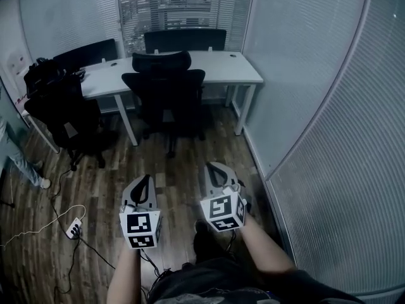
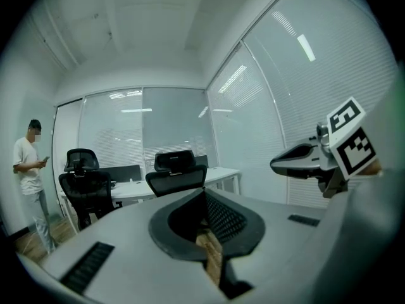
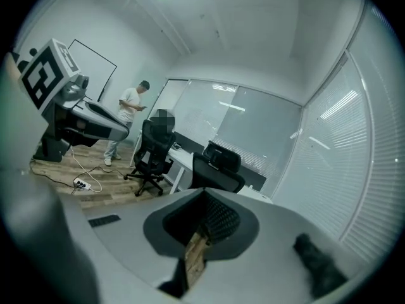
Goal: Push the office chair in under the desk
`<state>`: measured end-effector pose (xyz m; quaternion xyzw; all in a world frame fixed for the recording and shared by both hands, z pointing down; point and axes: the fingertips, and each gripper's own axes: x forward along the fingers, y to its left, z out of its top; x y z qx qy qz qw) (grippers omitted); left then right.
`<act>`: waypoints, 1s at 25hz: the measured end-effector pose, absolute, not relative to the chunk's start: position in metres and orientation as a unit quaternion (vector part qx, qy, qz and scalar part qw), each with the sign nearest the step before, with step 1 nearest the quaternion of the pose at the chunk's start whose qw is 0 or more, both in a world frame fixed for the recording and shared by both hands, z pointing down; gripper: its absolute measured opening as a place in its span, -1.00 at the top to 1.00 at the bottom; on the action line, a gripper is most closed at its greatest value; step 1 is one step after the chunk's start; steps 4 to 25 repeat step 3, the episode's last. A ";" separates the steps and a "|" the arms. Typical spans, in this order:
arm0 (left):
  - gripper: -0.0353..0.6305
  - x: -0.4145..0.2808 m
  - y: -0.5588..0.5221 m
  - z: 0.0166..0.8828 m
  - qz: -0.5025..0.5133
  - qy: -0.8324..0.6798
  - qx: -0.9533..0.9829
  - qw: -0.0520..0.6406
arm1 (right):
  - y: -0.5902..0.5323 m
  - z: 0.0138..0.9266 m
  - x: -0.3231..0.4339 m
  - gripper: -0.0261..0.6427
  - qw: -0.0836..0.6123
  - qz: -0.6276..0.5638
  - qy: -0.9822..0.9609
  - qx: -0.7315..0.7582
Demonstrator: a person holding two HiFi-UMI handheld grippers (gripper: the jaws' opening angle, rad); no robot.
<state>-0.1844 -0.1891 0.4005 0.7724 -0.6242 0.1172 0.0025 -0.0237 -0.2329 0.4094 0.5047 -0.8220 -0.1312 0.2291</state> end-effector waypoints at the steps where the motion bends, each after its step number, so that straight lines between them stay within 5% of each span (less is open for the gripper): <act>1: 0.85 -0.185 -0.181 0.402 0.115 -0.625 0.772 0.005 | -0.222 0.410 -0.024 0.85 0.231 -0.133 -0.822 0.503; 25: 0.85 -0.188 -0.164 0.405 0.110 -0.628 0.771 0.012 | -0.201 0.412 -0.026 0.85 0.234 -0.136 -0.822 0.500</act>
